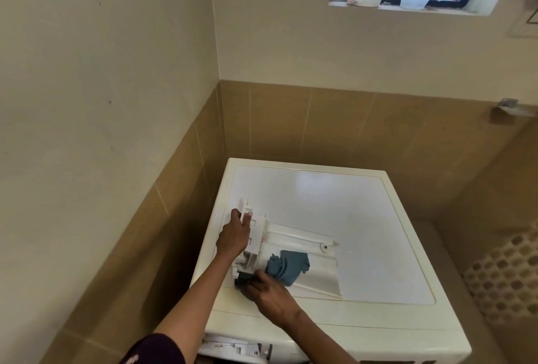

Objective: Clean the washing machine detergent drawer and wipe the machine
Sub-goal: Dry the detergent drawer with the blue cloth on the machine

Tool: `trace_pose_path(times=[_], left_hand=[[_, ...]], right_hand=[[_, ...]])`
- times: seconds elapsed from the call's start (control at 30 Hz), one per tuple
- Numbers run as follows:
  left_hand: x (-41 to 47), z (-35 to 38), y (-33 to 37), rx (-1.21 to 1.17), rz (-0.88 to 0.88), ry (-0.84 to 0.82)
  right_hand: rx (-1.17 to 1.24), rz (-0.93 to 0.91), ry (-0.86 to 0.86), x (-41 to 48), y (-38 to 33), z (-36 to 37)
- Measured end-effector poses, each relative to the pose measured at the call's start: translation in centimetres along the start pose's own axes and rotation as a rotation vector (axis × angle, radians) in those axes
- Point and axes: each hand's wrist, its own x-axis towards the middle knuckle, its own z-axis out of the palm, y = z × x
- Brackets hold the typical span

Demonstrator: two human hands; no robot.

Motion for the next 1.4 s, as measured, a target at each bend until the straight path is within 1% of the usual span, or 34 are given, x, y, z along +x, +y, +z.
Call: trace_pose_path(times=[0.1, 0.2, 0.3, 0.33, 0.43, 0.5, 0.6, 0.63, 0.67, 0.73, 0.77, 0.83, 0.97, 1.0, 1.13, 1.2, 1.3, 1.33, 1.4], left_hand=[[-0.1, -0.1, 0.1, 0.027, -0.022, -0.036], [-0.1, -0.2, 0.1, 0.038, -0.049, -0.057], [0.0, -0.3, -0.1, 0.05, -0.059, -0.055], [0.0, -0.2, -0.1, 0.052, -0.056, -0.048], [-0.6, -0.3, 0.3, 0.002, -0.022, -0.005], [-1.1, -0.8, 0.6, -0.013, 0.039, 0.03], [-1.2, -1.4, 0.7, -0.038, 0.205, 0.098], [-1.2, -1.6, 0.7, -0.078, 0.268, 0.118], [-1.3, -1.8, 0.5, -0.119, 0.313, 0.123], [-1.8, -1.7, 0.2, -0.209, 0.355, 0.099], [-2.1, -1.5, -0.1, -0.258, 0.358, 0.08], [-2.7, -0.9, -0.8, -0.318, 0.321, 0.043], [-2.9, 0.3, -1.7, -0.329, 0.301, 0.039], [-2.9, 0.4, -1.6, -0.328, 0.296, 0.052], [-3.7, 0.5, -1.8, -0.385, 0.289, 0.055], [-4.5, 0.8, -2.7, -0.419, 0.279, 0.053], [-5.3, 1.7, -4.3, -0.466, 0.229, 0.115], [-5.4, 1.9, -4.6, -0.468, 0.218, 0.133], [-5.3, 2.0, -4.6, -0.447, 0.23, 0.142]], right_hand=[[-0.007, 0.069, -0.084, -0.9, 0.3, -0.6], [-0.049, 0.133, -0.095, -2.6, 1.0, -1.5], [-0.044, 0.265, -0.112, -4.1, 1.5, -3.4], [-0.011, 0.302, -0.101, -4.5, 1.7, -4.1], [0.271, 0.438, -0.051, -4.6, 2.1, -6.4], [0.455, 0.57, 0.125, -4.0, 2.0, -8.6], [0.584, 0.742, 0.531, -2.1, 2.3, -12.2], [0.632, 0.789, 0.632, -1.3, 2.6, -13.3], [0.663, 0.819, 0.704, -0.5, 2.9, -14.3], [0.691, 0.789, 0.771, 1.3, 3.8, -16.0], [0.706, 0.765, 0.767, 2.3, 4.1, -16.7], [0.698, 0.708, 0.677, 4.3, 4.5, -17.2], [0.555, 0.591, 0.285, 6.8, 4.3, -16.1], [0.534, 0.579, 0.232, 6.9, 4.2, -15.6], [0.616, 0.595, 0.251, 6.4, 4.4, -14.8], [0.649, 0.522, 0.156, 6.2, 4.4, -15.1], [0.559, 0.384, -0.057, 6.8, 3.8, -15.8], [0.51, 0.374, -0.075, 7.0, 3.9, -15.7], [0.428, 0.397, -0.033, 7.2, 4.3, -15.3]])
